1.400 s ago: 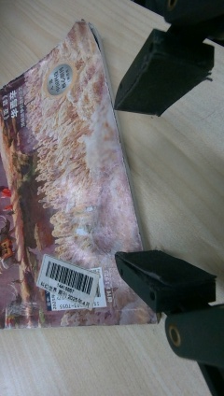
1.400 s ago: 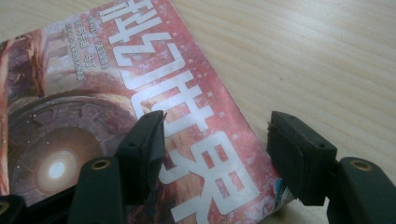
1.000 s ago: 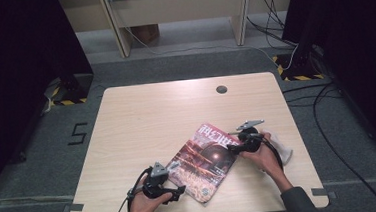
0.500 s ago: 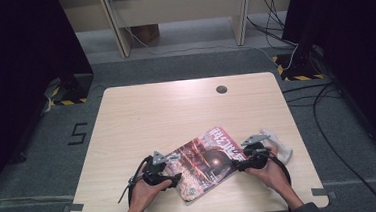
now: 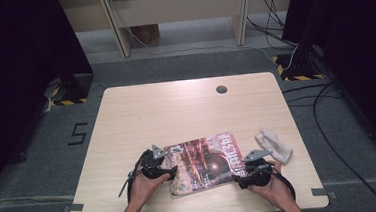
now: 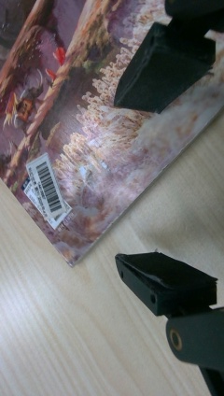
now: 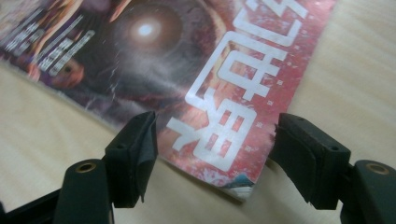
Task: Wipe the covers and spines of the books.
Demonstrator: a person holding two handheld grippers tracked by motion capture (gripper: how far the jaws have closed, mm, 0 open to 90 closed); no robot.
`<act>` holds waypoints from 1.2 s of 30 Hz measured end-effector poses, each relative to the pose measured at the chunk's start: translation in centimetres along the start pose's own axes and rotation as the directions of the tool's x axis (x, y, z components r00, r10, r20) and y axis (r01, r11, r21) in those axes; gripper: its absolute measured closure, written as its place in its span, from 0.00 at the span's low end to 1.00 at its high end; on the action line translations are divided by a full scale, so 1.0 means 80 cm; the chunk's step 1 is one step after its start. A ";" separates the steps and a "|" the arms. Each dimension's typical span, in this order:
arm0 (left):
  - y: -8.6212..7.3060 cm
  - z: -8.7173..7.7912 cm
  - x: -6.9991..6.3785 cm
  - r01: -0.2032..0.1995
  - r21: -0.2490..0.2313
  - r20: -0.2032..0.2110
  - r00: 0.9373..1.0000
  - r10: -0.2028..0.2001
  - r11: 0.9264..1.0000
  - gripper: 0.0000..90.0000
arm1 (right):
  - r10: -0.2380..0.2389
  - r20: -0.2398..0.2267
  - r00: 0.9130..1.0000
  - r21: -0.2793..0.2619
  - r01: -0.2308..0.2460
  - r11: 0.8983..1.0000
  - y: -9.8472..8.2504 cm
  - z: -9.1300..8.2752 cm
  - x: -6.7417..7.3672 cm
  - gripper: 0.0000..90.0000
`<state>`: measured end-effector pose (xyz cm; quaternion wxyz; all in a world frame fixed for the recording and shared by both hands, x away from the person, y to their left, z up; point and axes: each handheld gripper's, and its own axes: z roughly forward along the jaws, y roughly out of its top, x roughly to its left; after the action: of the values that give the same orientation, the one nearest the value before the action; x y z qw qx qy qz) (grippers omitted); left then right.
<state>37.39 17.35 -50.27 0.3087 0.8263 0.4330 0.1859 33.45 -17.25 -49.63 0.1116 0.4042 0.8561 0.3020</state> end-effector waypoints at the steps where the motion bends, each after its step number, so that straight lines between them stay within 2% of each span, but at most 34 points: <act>1: 0.000 0.000 0.001 -0.001 0.001 0.000 1.000 0.001 1.000 0.24 | -0.017 -0.006 1.000 0.010 0.017 1.000 -0.003 -0.001 0.003 0.35; 2: 0.000 0.000 0.001 -0.001 0.001 0.000 1.000 0.001 1.000 0.25 | -0.017 -0.006 1.000 0.010 0.017 1.000 -0.003 -0.001 0.003 0.35; 3: 0.000 0.000 0.001 0.009 -0.002 0.004 1.000 -0.009 1.000 0.26 | -0.043 0.003 0.999 0.012 0.043 0.999 -0.006 -0.003 0.009 0.37; 6: -0.002 -0.003 -0.002 0.011 -0.001 0.026 1.000 -0.011 1.000 0.25 | -0.028 -0.021 0.999 -0.019 0.028 0.999 -0.003 -0.009 0.004 0.43; 7: -0.006 -0.010 -0.012 0.005 -0.009 0.057 0.998 -0.004 1.000 0.25 | -0.019 -0.033 0.999 -0.042 0.018 0.999 -0.001 -0.011 0.000 0.42; 9: -0.011 -0.019 -0.028 -0.018 -0.017 0.090 0.996 0.020 1.000 0.24 | 0.000 -0.024 1.000 -0.051 -0.001 0.999 0.003 -0.014 -0.005 0.42; 11: -0.016 -0.025 -0.043 -0.033 -0.024 0.116 0.993 0.036 0.999 0.24 | -0.004 -0.038 0.999 -0.081 0.000 0.997 0.009 -0.013 -0.010 0.42; 14: -0.025 -0.032 -0.063 -0.064 -0.024 0.148 0.987 0.067 0.998 0.24 | -0.018 -0.046 0.999 -0.101 0.013 0.995 0.023 -0.009 -0.012 0.42; 15: -0.027 -0.034 -0.067 -0.063 -0.028 0.153 0.986 0.066 0.998 0.24 | -0.020 -0.044 0.999 -0.107 0.015 0.994 0.029 -0.007 -0.013 0.42; 17: -0.030 -0.035 -0.073 -0.085 -0.020 0.159 0.983 0.087 0.996 0.25 | -0.032 -0.045 0.998 -0.120 0.026 0.992 0.041 -0.002 -0.013 0.42; 20: -0.033 -0.032 -0.071 -0.071 -0.016 0.173 0.982 0.073 0.997 0.25 | -0.064 -0.043 0.997 -0.124 0.058 0.991 0.061 0.011 -0.014 0.41; 24: -0.033 -0.032 -0.069 -0.073 -0.012 0.164 0.984 0.074 0.997 0.25 | -0.080 -0.053 0.995 -0.115 0.074 0.991 0.084 0.032 -0.012 0.39; 28: -0.033 -0.031 -0.069 -0.081 -0.012 0.164 0.983 0.082 0.997 0.24 | -0.089 -0.037 0.995 -0.130 0.083 0.988 0.104 0.055 -0.016 0.38; 30: -0.033 -0.031 -0.068 -0.081 -0.010 0.166 0.983 0.082 0.997 0.24 | -0.079 -0.047 0.996 -0.124 0.072 0.990 0.116 0.069 -0.019 0.38; 36: -0.032 -0.030 -0.068 -0.091 -0.007 0.170 0.981 0.091 0.996 0.23 | -0.090 -0.064 0.994 -0.103 0.083 0.991 0.140 0.099 -0.026 0.38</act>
<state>31.44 14.83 -50.44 0.3356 0.8581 0.3669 0.1284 45.25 -9.95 -49.19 0.1152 0.3500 0.8600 0.3530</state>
